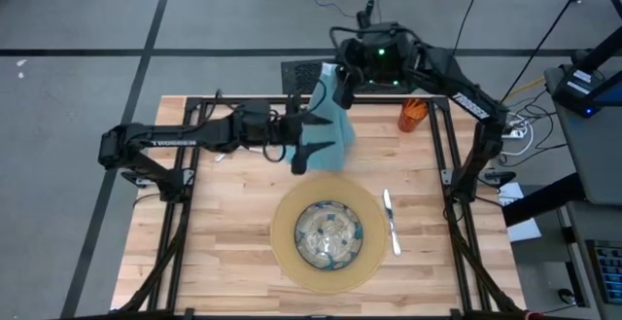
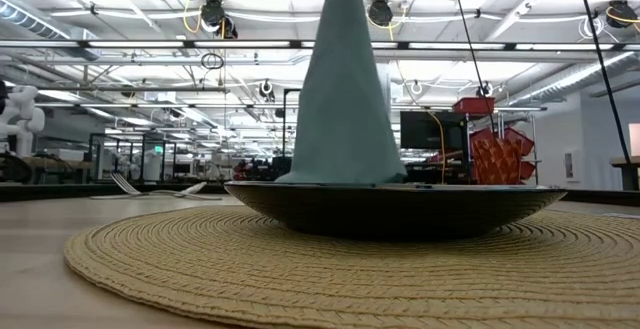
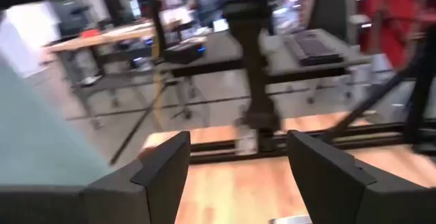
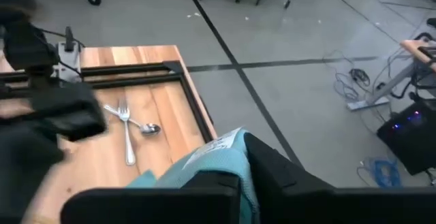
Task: Set table place
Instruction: Fold the blue napkin
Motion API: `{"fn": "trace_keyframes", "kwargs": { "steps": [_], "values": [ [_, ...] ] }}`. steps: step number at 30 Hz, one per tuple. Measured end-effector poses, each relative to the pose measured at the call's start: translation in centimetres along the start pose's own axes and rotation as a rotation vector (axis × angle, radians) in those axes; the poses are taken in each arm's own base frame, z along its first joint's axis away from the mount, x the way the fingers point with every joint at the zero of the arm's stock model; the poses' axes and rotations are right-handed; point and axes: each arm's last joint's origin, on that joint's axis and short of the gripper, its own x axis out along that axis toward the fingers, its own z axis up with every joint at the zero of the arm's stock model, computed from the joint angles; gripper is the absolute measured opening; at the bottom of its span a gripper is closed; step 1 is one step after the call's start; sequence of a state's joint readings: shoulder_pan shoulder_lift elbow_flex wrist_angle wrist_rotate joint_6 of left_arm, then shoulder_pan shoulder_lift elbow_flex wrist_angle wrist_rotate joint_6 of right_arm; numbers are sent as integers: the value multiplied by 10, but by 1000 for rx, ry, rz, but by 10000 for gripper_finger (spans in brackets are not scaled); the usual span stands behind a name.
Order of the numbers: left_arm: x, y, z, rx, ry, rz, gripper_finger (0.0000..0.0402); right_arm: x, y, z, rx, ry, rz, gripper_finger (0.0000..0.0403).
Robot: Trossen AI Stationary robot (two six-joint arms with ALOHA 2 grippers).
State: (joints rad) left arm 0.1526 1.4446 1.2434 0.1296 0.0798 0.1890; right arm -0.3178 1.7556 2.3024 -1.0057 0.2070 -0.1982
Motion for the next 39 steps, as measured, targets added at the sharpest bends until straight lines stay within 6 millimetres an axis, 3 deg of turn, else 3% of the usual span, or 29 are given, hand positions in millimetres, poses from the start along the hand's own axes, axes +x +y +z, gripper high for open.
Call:
{"fn": "trace_keyframes", "kwargs": {
  "steps": [7, 14, 23, 30, 39],
  "values": [
    [18, 18, -14, -26, -34, 80, 228, 20, 21, 5, -30, -27, 12, 0],
    [14, 32, -6, 9, -70, 464, 228, 39, 30, 2, -46, 7, 2, 0],
    [15, 31, -23, 26, 116, 518, 228, 36, 27, 0, -99, 39, -99, 0],
    [10, 28, -21, 94, 184, 618, 228, 25, 13, -16, -201, 238, -256, 0],
    [9, 30, -25, 143, 234, 619, 228, 7, 10, -45, -259, 526, -179, 0]
  ]
}}
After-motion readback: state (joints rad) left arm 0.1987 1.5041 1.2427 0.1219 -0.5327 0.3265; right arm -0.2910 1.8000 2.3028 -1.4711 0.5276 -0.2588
